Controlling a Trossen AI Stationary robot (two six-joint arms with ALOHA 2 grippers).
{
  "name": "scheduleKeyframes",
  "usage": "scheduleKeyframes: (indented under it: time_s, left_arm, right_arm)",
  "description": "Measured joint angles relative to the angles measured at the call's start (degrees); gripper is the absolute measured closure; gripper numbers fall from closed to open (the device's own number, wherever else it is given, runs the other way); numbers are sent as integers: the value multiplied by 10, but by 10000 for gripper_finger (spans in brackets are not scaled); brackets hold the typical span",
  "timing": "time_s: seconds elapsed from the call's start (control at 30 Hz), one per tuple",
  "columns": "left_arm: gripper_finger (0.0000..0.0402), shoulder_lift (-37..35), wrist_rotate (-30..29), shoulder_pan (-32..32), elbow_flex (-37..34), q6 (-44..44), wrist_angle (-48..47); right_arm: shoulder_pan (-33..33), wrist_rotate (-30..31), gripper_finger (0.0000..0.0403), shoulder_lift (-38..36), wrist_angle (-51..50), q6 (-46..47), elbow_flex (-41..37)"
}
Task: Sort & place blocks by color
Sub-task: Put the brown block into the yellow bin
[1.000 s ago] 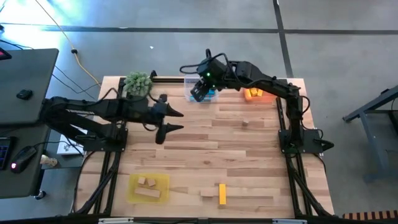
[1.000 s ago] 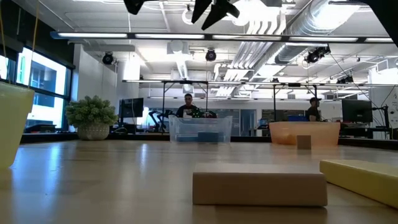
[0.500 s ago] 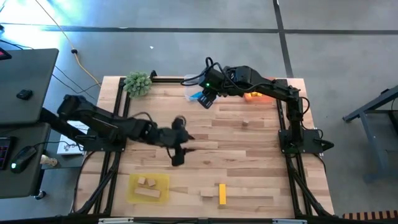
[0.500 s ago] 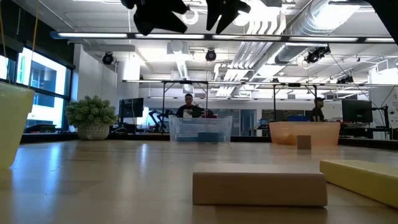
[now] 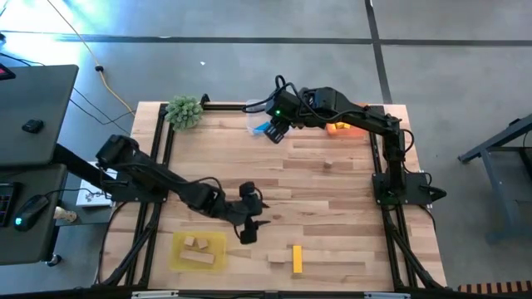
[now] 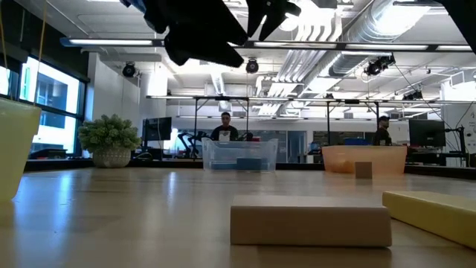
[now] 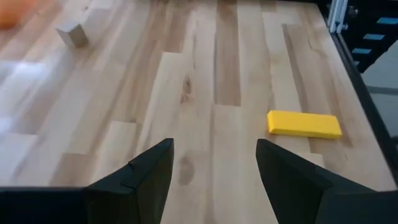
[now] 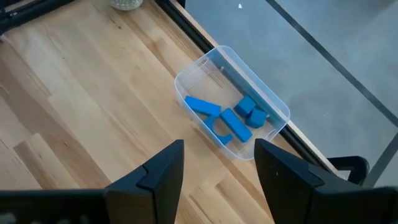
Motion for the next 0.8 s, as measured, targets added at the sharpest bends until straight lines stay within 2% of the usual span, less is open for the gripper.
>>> scheduleKeyframes:
  time_s: [0.53,0.8]
  left_arm:
    - [184,94,-3,-72,0,-14,90]
    - [184,134,27,-81,0,-19,140]
  right_arm:
    - [0,18,220,0,0,60,0]
    - [0,18,220,0,0,86,0]
